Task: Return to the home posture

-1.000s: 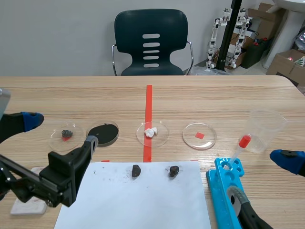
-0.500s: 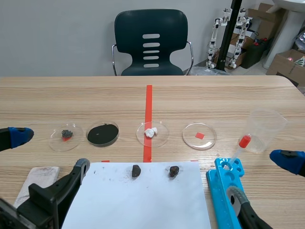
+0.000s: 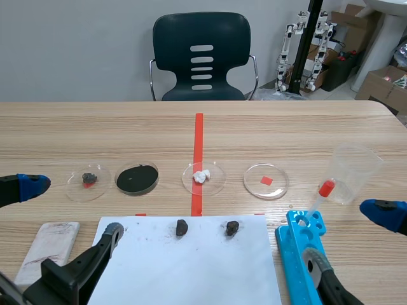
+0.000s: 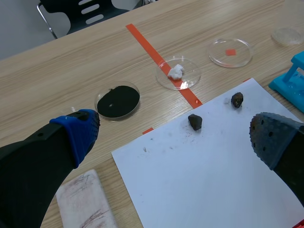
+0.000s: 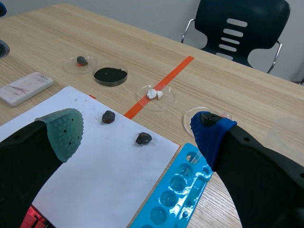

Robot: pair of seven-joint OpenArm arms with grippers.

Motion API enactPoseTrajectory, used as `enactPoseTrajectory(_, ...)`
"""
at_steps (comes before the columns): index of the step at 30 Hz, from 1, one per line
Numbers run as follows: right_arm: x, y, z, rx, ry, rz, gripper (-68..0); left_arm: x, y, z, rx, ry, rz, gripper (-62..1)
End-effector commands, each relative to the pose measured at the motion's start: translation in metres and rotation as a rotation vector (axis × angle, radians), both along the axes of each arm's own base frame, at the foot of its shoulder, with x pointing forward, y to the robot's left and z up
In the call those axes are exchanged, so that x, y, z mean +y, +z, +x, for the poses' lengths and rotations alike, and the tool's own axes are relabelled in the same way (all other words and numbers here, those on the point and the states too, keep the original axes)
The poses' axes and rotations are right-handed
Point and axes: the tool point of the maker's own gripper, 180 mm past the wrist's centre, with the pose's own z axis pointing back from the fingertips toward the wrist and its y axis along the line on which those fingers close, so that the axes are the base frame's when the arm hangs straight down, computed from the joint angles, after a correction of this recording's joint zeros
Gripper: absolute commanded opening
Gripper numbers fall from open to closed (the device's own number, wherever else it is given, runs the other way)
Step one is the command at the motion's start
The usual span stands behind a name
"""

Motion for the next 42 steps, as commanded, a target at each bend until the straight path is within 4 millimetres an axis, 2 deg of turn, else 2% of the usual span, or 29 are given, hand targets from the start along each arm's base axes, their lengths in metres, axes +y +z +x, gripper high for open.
enactPoseTrajectory(1, -0.0013, 0.006, 0.003, -0.025, -0.007, 0.01, -20.1, -0.0036, 0.0111, 0.0026, -0.033, 0.0, -0.026, 1.4)
enactPoseTrajectory(42, -0.0013, 0.006, 0.003, -0.025, -0.007, 0.01, -20.1, -0.0027, 0.0075, 0.0025, -0.015, 0.002, -0.014, 1.4)
